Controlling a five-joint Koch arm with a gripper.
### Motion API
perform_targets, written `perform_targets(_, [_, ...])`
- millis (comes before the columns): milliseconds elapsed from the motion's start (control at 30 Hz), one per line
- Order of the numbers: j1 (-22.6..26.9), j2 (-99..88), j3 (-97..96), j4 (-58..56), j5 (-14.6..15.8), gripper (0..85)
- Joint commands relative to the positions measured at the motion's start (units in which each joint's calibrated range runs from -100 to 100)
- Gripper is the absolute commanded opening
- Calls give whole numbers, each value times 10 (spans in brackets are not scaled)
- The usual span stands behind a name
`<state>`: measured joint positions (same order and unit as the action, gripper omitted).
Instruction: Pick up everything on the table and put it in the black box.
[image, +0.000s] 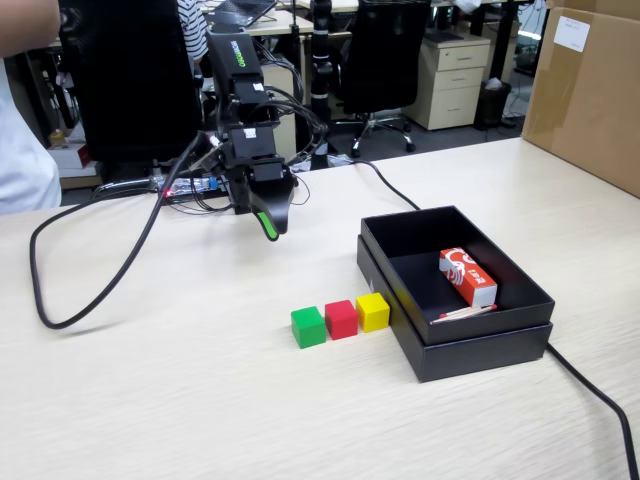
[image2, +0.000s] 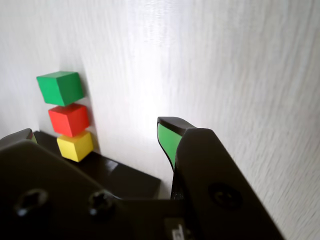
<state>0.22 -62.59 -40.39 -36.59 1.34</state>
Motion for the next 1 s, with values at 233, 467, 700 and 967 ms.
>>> perform_targets(233, [33,330,406,-189,23,477])
perform_targets(467, [58,527,593,-222,39,475])
perform_targets(700, [66,654,680,-233,44,475])
perform_targets(967, [71,758,767,-253,50,473])
